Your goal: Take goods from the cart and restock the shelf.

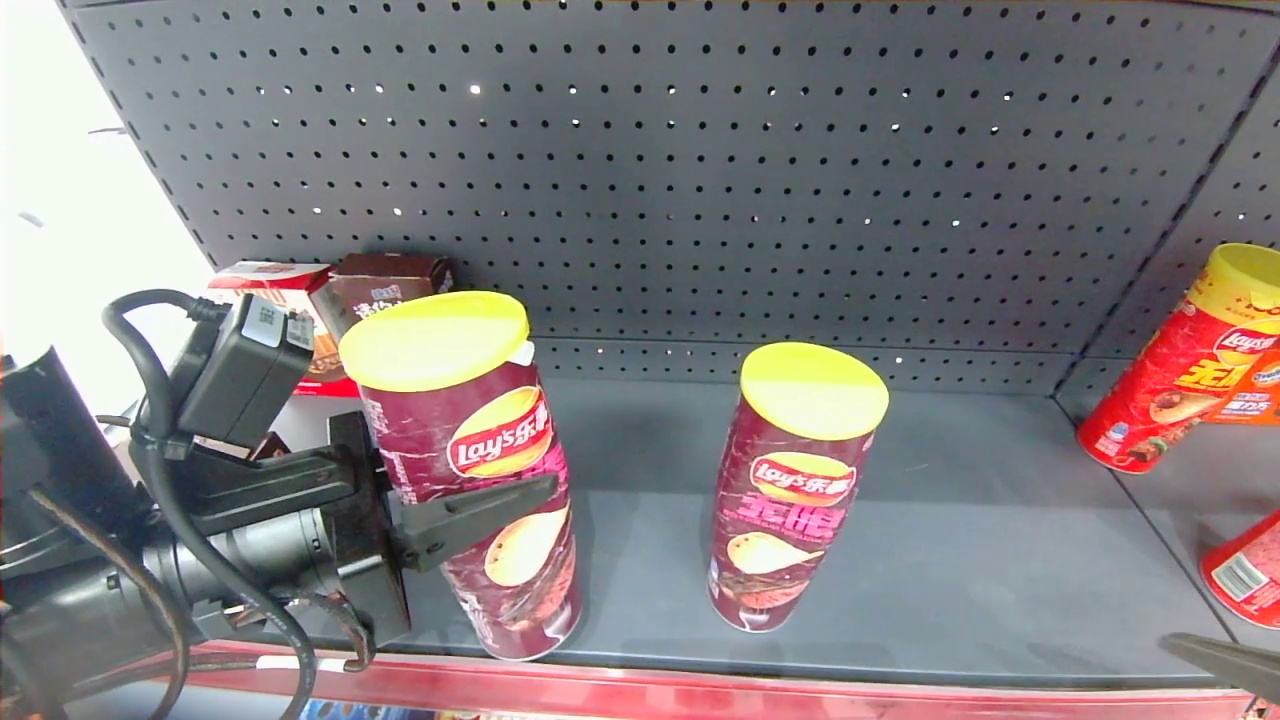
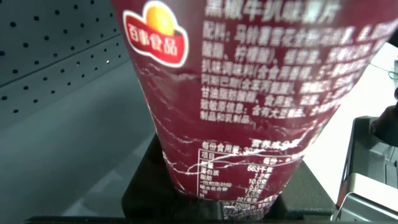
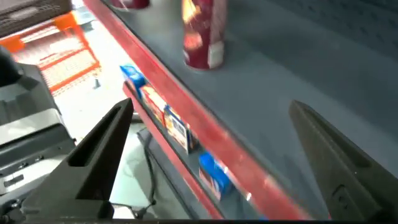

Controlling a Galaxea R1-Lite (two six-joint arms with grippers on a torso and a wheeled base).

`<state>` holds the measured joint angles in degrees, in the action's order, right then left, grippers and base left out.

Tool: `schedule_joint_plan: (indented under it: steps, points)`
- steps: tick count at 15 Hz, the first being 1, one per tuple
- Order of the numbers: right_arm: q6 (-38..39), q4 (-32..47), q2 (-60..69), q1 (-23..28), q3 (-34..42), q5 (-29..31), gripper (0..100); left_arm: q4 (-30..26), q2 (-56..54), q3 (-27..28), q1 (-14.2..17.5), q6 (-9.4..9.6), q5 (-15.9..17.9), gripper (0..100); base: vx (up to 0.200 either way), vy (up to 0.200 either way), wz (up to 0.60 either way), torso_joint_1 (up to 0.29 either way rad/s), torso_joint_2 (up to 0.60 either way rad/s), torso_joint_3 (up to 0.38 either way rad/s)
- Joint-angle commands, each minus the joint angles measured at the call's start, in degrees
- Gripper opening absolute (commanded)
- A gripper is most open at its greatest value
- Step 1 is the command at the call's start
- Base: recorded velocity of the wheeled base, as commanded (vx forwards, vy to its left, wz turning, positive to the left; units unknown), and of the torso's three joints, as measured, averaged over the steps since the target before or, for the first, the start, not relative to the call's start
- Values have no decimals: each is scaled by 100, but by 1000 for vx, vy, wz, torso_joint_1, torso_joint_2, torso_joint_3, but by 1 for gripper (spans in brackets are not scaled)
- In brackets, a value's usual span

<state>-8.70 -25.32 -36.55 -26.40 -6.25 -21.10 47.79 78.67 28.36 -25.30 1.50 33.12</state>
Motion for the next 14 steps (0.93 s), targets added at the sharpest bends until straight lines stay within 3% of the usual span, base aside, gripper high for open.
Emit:
schedule_joint_plan:
  steps: [1, 4, 5, 6, 10, 14]
  points:
    - [282, 1539, 2073, 65, 98, 774, 100, 11, 8, 47, -10, 8, 10, 0, 0, 0, 0, 0, 0, 0]
    - [712, 2804, 3628, 65, 151, 1600, 100, 3, 0, 47, -19, 8, 10, 0, 0, 0, 0, 0, 0, 0]
    - [844, 3165, 3655, 65, 212, 2154, 100, 3, -9, 12, -19, 8, 1, 0, 0, 0, 0, 0, 0, 0]
    - [941, 3033, 3655, 65, 247, 2383, 100, 3, -18, -5, -19, 8, -7, 0, 0, 0, 0, 0, 0, 0]
    - [958, 2778, 3655, -269, 379, 1961, 100, 3, -9, 3, -37, 8, -16, 0, 0, 0, 0, 0, 0, 0]
    - [686, 2602, 3655, -1446, 599, 2005, 100, 11, 0, 30, -37, 8, 1, 0, 0, 0, 0, 0, 0, 0]
